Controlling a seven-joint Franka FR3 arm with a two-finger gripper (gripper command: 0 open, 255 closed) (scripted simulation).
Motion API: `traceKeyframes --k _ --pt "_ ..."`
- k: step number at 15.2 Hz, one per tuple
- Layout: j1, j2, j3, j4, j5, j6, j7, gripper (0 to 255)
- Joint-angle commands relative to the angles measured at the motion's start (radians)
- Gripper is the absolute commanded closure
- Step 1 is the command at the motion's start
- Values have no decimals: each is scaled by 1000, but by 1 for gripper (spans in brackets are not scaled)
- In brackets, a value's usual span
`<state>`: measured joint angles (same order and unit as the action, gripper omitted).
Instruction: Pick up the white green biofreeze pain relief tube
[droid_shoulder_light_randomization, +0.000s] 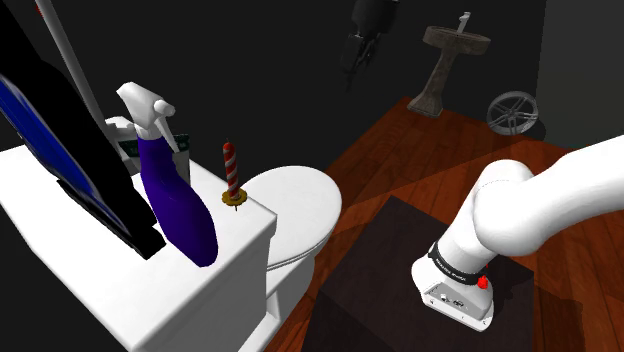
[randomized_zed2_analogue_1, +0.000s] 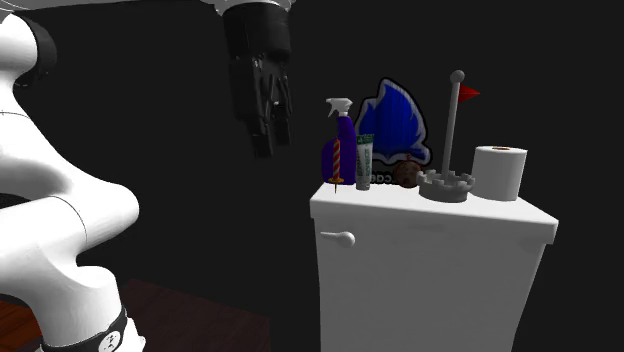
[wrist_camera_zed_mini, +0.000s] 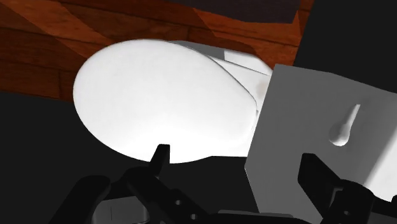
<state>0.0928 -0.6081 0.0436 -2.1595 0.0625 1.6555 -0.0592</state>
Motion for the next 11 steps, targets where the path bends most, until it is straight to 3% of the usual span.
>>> traceKeyframes --k 1,11 --pt "21 50 25 46 10 -7 -1 0" --pt "116 338 160 329 28 -55 14 0"
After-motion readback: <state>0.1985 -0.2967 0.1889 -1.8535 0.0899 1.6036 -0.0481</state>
